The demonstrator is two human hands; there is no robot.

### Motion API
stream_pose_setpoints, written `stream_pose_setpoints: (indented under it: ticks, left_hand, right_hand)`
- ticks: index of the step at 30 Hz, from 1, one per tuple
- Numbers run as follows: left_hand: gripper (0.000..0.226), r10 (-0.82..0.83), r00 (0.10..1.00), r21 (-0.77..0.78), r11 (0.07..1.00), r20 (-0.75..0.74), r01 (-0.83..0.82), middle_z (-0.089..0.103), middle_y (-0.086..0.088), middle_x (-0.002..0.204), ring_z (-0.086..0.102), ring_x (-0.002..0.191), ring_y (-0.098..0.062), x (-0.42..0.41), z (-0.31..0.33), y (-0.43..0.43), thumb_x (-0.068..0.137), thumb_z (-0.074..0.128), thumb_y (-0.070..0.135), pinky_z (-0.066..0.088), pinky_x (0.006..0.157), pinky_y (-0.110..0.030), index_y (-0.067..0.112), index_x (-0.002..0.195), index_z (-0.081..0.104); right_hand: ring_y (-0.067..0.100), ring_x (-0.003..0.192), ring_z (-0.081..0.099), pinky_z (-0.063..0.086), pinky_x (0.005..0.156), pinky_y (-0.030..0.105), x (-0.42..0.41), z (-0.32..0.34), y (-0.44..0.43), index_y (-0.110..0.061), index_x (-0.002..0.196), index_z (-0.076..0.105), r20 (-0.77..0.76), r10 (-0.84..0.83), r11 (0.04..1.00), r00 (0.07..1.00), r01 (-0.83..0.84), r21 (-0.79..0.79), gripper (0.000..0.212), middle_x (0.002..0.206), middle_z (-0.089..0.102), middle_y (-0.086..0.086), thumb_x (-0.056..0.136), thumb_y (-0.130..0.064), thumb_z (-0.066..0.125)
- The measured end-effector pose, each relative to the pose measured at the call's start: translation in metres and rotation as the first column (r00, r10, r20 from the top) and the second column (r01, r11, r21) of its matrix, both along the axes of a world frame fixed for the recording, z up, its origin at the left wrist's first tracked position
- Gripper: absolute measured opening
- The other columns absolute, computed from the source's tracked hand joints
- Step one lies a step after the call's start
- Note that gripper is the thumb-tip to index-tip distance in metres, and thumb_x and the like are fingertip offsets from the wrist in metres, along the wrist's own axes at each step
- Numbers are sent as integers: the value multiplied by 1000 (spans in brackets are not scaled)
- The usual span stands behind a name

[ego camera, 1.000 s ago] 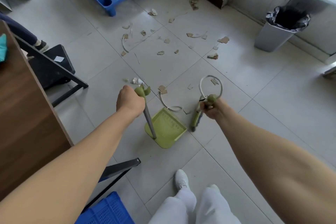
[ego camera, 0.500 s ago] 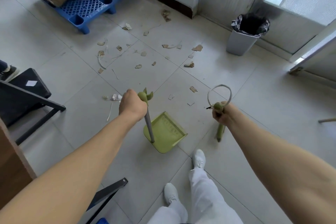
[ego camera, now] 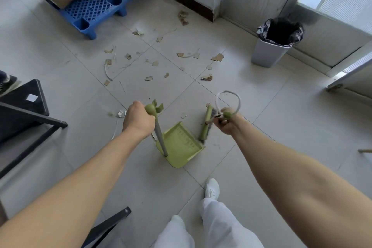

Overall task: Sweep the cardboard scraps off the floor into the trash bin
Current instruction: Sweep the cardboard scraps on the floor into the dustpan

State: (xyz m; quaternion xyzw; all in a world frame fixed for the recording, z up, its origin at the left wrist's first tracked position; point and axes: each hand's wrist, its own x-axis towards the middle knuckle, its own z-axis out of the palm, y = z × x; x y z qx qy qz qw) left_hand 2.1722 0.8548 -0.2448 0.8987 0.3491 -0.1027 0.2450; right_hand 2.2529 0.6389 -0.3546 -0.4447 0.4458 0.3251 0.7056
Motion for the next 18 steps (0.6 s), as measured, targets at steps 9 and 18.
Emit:
stream_pose_setpoints:
  ticks: [9, 18]
  left_hand:
    - [30, -4, 1000, 25, 1000, 18, 3, 58, -19, 117, 56, 105, -37, 47, 11, -8, 86, 57, 8, 40, 73, -35, -2, 114, 52]
    - [29, -146, 989, 11, 989, 36, 145, 59, -20, 115, 57, 103, -36, 105, 6, -8, 85, 58, 5, 40, 69, -34, -4, 112, 53]
  right_hand:
    - [16, 50, 39, 37, 30, 12, 33, 27, -25, -9, 72, 38, 99, 9, 996, 995, 0, -84, 24, 76, 44, 15, 92, 1, 29]
    - [12, 42, 45, 41, 34, 13, 57, -4, -70, -16, 74, 44, 66, 1, 972, 998, 15, -234, 24, 68, 42, 0, 93, -2, 40]
